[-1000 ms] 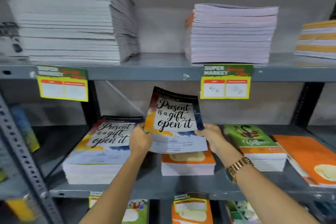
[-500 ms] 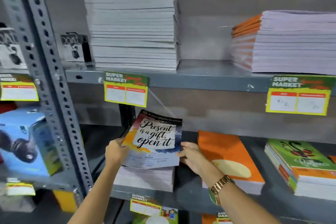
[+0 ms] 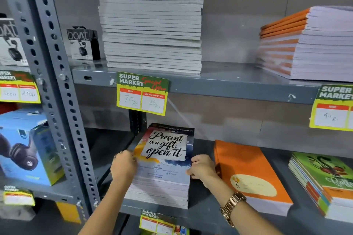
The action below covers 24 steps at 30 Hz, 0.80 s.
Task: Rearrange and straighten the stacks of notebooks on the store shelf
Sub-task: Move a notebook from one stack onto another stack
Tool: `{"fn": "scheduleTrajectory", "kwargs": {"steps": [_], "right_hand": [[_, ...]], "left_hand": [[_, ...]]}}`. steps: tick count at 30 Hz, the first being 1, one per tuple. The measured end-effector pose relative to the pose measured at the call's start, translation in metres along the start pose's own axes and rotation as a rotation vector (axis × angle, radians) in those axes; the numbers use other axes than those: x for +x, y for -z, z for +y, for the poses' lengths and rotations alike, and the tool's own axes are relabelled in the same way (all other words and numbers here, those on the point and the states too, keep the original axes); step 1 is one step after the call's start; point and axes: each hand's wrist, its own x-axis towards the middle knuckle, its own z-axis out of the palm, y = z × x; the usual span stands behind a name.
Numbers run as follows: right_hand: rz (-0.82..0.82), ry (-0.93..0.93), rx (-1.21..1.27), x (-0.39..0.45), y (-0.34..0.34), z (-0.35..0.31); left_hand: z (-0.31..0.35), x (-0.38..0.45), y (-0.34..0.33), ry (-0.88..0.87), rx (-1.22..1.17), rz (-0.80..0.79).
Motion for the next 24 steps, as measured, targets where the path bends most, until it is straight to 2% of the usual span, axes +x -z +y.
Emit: {"fn": "scheduleTrajectory", "kwargs": {"steps": [4,10,14,18,24], "right_hand": [[0.004,-0.012,-0.093,-0.001,-0.002,0.001],[-0.007,-0.01,-0.021,-0.007,-0.003,0.008],[0.098,0.143,-0.131,-0.013,0.002,0.015],[0.266,0.353,-0.308,-0.022,0.029,0.023],[0.422,0.511,-0.547,-0.032,0.084,0.045]], "left_hand": [[0.003,-0.004,-0.002,0.03,0.053,0.014],[0.013,-0.013,-0.003,0.084,0.176,0.021],[0.021,-0.02,-0.003,0.087,0.272,0.012],[0.039,-0.041,-0.012,-0.082,0.368,0.066],[0.109,-0.076,-0.033,-0.331,0.214,0.031]]}}
